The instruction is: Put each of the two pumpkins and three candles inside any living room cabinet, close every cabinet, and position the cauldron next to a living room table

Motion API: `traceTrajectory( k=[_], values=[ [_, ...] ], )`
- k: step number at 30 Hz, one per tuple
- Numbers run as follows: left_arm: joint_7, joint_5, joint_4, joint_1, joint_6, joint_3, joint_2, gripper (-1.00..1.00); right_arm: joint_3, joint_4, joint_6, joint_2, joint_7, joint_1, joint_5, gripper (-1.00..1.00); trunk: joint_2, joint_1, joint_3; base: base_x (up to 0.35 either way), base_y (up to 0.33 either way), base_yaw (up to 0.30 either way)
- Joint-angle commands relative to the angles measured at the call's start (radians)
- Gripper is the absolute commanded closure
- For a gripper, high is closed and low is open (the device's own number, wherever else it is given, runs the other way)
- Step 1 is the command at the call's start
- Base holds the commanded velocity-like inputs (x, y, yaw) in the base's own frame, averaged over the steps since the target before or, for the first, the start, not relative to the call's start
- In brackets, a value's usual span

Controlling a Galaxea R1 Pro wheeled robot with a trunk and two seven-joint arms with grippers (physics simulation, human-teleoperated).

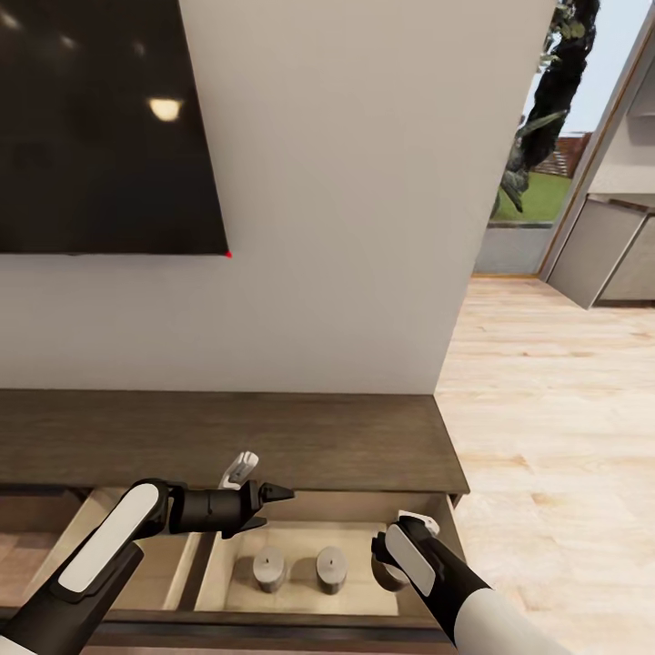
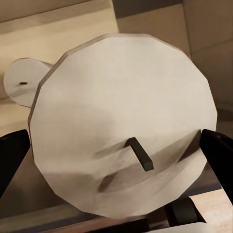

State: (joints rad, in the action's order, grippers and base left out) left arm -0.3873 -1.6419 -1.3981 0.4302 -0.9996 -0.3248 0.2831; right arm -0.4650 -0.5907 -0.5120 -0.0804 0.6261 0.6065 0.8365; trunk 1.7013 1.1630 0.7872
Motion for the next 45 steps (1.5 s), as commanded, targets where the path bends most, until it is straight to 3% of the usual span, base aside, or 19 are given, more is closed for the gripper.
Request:
traceTrajectory(
  k=[1, 25, 45],
  values=[
    [-0.010, -0.011, -0.001, 0.001, 0.001, -0.001, 0.001, -1.00, -0.005, -0.001, -0.002, 0.001, 0.007, 0.001, 0.007, 1.00, 0.008, 0.004, 0.004, 0.000, 0.000, 0.000],
    [-0.010, -0.011, 0.001, 0.001, 0.001, 0.000, 0.004, -1.00, -0.005, -0.001, 0.000, 0.001, 0.007, 0.001, 0.006, 1.00, 0.176, 0.096, 0.079, 0.000, 0.000, 0.000],
    [-0.010, -0.011, 0.001, 0.001, 0.001, 0.000, 0.004, -1.00, -0.006, -0.001, 0.000, 0.001, 0.007, 0.001, 0.006, 1.00, 0.176, 0.096, 0.079, 0.049, 0.000, 0.000]
  ],
)
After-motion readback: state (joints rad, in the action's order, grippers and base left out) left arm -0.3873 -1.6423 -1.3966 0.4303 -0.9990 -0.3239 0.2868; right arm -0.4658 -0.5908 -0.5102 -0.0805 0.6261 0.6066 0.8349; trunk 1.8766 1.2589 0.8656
